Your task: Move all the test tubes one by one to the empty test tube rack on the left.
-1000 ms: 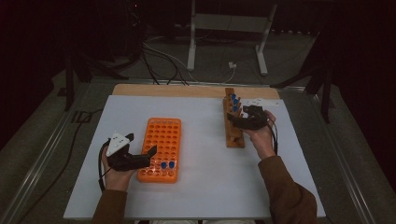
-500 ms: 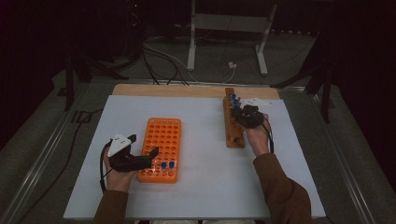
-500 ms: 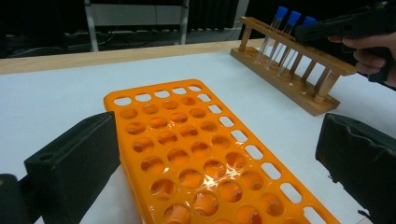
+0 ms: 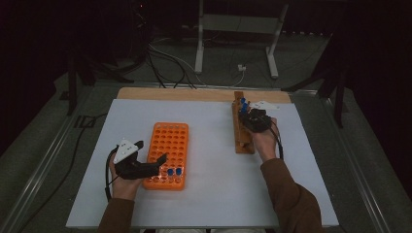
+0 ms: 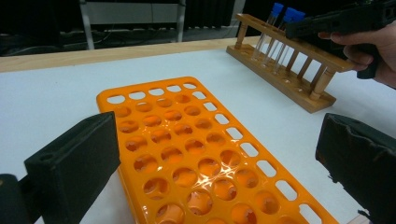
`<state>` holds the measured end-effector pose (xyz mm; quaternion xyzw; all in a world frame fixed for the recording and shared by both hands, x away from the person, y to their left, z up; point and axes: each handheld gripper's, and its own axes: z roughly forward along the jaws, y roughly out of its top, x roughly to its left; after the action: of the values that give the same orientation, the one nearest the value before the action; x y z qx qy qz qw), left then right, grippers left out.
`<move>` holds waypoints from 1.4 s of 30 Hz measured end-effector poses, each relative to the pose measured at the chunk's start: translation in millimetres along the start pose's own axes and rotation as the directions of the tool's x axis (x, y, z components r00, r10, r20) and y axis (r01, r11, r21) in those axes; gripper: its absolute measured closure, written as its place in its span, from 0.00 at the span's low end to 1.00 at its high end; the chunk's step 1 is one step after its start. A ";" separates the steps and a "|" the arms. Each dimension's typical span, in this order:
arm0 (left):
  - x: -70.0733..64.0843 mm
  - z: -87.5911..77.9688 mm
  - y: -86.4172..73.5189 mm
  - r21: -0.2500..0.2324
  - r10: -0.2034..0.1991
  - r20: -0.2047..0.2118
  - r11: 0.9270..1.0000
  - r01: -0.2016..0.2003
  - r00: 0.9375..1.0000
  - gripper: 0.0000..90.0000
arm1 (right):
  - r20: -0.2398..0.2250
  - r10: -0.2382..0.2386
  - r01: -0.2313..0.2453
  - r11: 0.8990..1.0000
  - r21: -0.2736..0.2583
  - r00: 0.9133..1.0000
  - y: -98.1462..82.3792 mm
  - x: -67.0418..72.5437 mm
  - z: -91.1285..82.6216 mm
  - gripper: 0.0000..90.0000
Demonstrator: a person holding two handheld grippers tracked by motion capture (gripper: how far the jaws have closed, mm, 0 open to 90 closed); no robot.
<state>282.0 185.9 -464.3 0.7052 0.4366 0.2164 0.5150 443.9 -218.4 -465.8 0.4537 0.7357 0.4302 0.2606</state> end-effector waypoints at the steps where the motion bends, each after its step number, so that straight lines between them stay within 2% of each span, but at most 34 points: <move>1: 0.0 0.2 -0.1 0.001 0.002 0.001 1.000 -0.002 1.000 0.01 | 0.001 0.002 -0.002 1.000 0.000 1.000 -0.1 0.1 0.0 0.84; 8: -1.4 1.2 -0.5 0.006 0.002 0.006 1.000 -0.002 1.000 0.01 | 0.010 0.014 -0.014 1.000 -0.005 1.000 -1.1 0.1 -0.4 0.79; 13: -1.6 1.5 -0.6 0.007 0.003 0.009 1.000 -0.003 1.000 0.01 | -0.003 0.019 -0.019 1.000 -0.004 1.000 -1.4 0.3 -1.3 0.85; 24: -1.2 1.4 -0.6 0.008 -0.002 0.014 1.000 0.002 1.000 0.01 | 0.006 0.037 -0.037 0.999 0.001 0.999 0.0 -2.3 -6.1 0.86; 35: -1.5 2.2 -0.7 0.013 0.004 0.017 1.000 -0.004 1.000 0.01 | -0.002 0.044 -0.044 0.999 -0.030 0.999 14.7 -2.6 -20.6 0.86; 42: -1.7 2.5 -0.8 0.013 0.003 0.018 1.000 -0.003 1.000 0.01 | -0.005 0.020 -0.020 0.998 -0.058 1.000 26.9 -2.2 -33.7 0.86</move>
<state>282.7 183.2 -465.7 0.7111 0.4323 0.2081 0.5139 430.8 -227.9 -425.8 0.4525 0.7188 0.4549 0.2677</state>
